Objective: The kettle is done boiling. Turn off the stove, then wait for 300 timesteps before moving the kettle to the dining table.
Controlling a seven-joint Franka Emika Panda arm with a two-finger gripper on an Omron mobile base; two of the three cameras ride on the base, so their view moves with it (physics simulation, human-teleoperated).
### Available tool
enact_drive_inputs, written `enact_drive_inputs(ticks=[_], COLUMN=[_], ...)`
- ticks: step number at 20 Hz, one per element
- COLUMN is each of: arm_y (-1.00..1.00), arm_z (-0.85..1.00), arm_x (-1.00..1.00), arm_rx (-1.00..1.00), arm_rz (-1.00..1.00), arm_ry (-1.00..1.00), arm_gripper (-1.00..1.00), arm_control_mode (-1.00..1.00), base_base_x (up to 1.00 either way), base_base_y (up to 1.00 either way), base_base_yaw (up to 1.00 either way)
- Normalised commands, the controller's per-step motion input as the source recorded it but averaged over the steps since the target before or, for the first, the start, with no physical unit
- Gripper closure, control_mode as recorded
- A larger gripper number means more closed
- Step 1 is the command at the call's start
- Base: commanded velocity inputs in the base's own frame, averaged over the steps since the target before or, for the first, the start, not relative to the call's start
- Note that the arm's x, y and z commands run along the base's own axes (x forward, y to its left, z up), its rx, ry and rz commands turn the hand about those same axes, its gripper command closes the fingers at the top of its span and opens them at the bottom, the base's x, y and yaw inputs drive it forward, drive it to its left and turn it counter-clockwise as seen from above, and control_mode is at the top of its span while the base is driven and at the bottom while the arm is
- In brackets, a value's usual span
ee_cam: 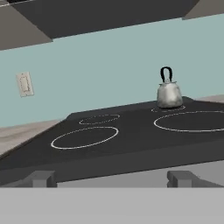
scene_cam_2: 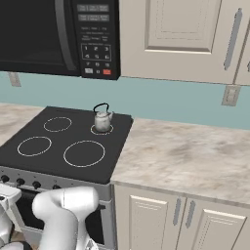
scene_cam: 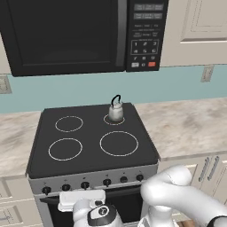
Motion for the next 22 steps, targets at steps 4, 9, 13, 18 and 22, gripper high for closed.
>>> enact_drive_inputs(ticks=[4,9,13,18,22], arm_y=[0.0,-0.01,-0.03,-0.04,-0.06], arm_z=[0.62,0.55,0.53,0.49,0.47], arm_x=[0.0,-0.01,0.0,-0.02,-0.01], arm_rx=[0.02,0.02,0.04,0.06,0.06], arm_rz=[0.0,0.0,0.0,-0.01,-0.01], arm_ry=[0.06,0.07,0.11,0.16,0.18], arm_gripper=[-1.0,-1.0,-1.0,-1.0,-1.0], arm_control_mode=[-1.0,-1.0,-1.0,-1.0,-1.0], base_base_x=[0.0,0.0,0.0,0.0,0.0], base_base_y=[0.0,0.0,0.0,0.0,0.0], base_base_yaw=[0.0,0.0,0.0,0.0,0.0])
